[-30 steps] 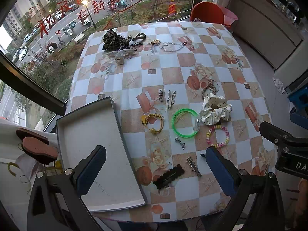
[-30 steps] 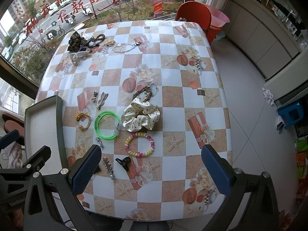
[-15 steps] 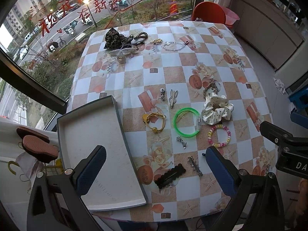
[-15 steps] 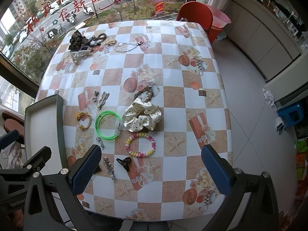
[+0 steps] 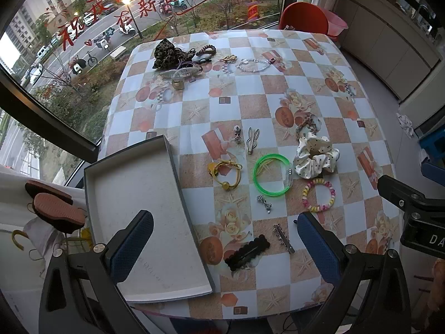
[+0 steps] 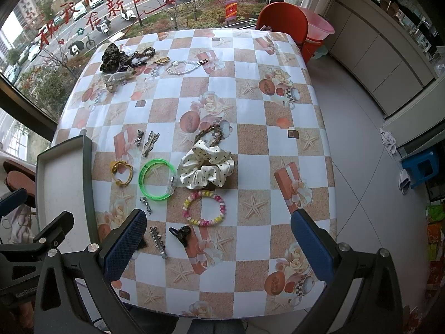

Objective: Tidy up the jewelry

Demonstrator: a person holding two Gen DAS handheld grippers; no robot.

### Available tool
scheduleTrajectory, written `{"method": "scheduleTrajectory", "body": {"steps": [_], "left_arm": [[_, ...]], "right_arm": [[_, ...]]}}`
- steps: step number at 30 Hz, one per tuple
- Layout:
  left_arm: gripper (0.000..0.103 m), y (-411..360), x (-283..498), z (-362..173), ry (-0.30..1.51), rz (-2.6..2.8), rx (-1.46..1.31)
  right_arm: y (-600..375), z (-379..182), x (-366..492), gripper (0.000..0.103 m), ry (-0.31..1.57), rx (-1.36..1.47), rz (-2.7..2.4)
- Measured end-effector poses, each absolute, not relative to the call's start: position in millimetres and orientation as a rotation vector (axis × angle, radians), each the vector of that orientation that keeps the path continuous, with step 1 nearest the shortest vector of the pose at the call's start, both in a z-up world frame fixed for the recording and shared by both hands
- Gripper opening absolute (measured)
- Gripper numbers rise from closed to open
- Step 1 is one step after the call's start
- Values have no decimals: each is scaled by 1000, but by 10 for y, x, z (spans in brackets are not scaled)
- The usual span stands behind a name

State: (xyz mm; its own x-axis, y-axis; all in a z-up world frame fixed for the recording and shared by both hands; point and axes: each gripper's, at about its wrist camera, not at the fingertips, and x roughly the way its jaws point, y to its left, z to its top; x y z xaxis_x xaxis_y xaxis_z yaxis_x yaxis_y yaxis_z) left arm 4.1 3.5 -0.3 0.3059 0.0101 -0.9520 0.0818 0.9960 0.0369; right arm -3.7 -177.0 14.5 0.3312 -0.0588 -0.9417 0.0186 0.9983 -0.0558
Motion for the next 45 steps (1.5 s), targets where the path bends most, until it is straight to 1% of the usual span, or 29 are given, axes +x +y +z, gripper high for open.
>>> {"method": "scheduleTrajectory", "body": {"steps": [45], "left_arm": [[103, 114, 2, -74, 1278, -32, 77]], "right_arm": [[-1761, 107, -27, 103, 1239, -37, -49]]}}
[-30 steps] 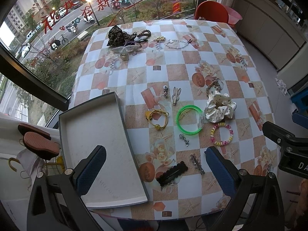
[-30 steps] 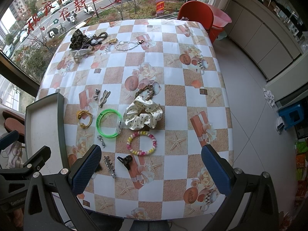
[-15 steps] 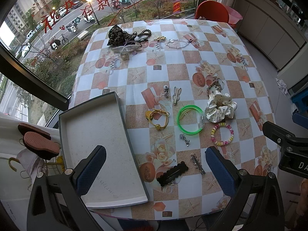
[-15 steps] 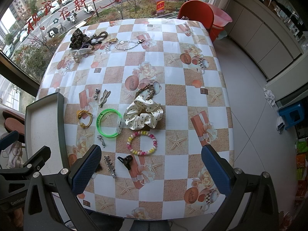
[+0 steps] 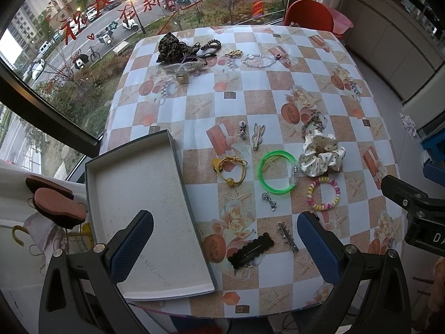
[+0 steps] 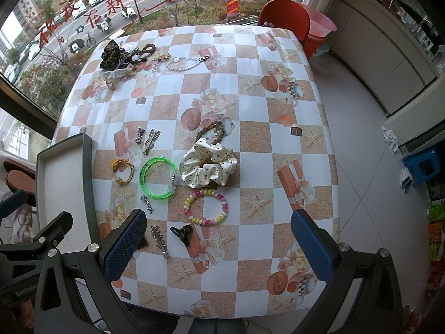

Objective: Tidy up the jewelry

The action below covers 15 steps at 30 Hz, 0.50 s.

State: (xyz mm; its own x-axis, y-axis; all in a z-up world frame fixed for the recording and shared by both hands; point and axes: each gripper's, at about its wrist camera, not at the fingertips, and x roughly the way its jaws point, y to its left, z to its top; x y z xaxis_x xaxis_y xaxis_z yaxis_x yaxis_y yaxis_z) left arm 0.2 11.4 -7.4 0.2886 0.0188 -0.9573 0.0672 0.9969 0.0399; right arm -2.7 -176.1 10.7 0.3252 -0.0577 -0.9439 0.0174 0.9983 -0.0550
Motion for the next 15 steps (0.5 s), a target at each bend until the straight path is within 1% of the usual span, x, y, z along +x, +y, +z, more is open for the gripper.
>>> {"method": "scheduleTrajectory", "body": {"steps": [15], "left_arm": [[103, 142, 102, -196, 1329, -10, 65]], "right_arm": [[-1824, -13, -14, 103, 1275, -2, -60]]}}
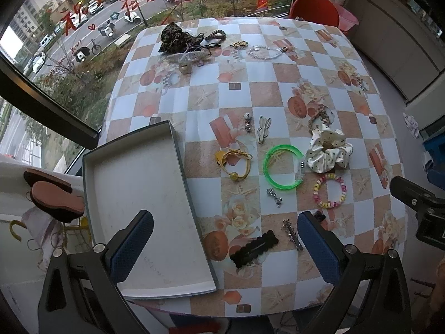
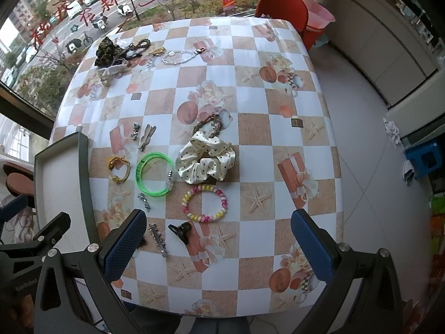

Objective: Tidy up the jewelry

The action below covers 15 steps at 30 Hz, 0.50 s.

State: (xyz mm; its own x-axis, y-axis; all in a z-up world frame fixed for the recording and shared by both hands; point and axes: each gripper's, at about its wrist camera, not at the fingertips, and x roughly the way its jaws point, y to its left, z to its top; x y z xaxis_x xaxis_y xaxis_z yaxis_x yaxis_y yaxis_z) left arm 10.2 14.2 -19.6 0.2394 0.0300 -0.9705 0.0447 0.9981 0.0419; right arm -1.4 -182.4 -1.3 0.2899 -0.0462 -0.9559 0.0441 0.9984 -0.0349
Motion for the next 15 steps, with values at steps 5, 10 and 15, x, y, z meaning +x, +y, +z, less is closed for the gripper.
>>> {"method": "scheduleTrajectory", "body": {"steps": [5, 10, 15], "left_arm": [[103, 163, 130, -260, 1335, -12, 60], [103, 142, 150, -341, 1340, -21, 67], [103, 127, 202, -441, 1342, -30, 68]], "right_arm": [[-1836, -59, -25, 103, 1289, 5, -63], [-1872, -133, 17, 103, 1315, 15, -57], [-1894, -216, 49, 103, 1337, 20, -57]]}}
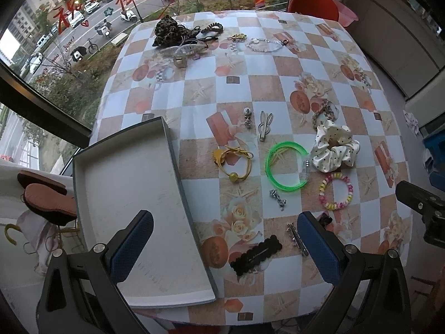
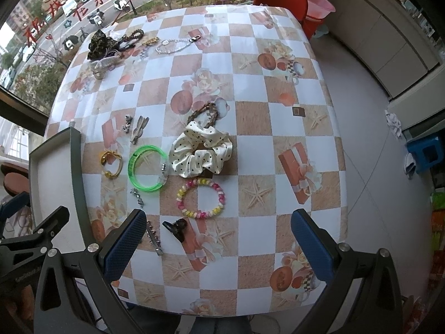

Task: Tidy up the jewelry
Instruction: 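Grasp the yellow hair tie with the left tool while the right tool grasps the white polka-dot scrunchie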

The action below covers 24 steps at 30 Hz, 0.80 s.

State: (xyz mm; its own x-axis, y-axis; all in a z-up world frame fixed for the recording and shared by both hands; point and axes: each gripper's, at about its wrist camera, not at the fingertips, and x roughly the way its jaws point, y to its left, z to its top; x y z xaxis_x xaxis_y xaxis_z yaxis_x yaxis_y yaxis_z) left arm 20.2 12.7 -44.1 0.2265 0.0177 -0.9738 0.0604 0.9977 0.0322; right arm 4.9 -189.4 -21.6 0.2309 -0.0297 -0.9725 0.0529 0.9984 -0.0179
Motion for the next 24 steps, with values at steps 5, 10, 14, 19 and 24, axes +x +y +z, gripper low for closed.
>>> {"method": "scheduleTrajectory", "body": {"steps": [5, 10, 14, 19, 24], "left_arm": [[103, 136, 285, -543, 1332, -26, 64], [103, 137, 386, -634, 1320, -26, 66], [103, 126, 476, -709, 1307, -32, 77], [103, 117, 611, -830, 1292, -35, 97], [98, 109, 763, -965, 1289, -35, 116]], "right_arm": [[-1921, -301, 75, 103, 1351, 24, -54], [-1948, -397, 138, 103, 1362, 28, -51], [-1977, -476, 204, 103, 1372, 39, -55], [-2010, -581, 313, 103, 1375, 46, -53], [-2030, -678, 415, 103, 1380, 46, -47]]}}
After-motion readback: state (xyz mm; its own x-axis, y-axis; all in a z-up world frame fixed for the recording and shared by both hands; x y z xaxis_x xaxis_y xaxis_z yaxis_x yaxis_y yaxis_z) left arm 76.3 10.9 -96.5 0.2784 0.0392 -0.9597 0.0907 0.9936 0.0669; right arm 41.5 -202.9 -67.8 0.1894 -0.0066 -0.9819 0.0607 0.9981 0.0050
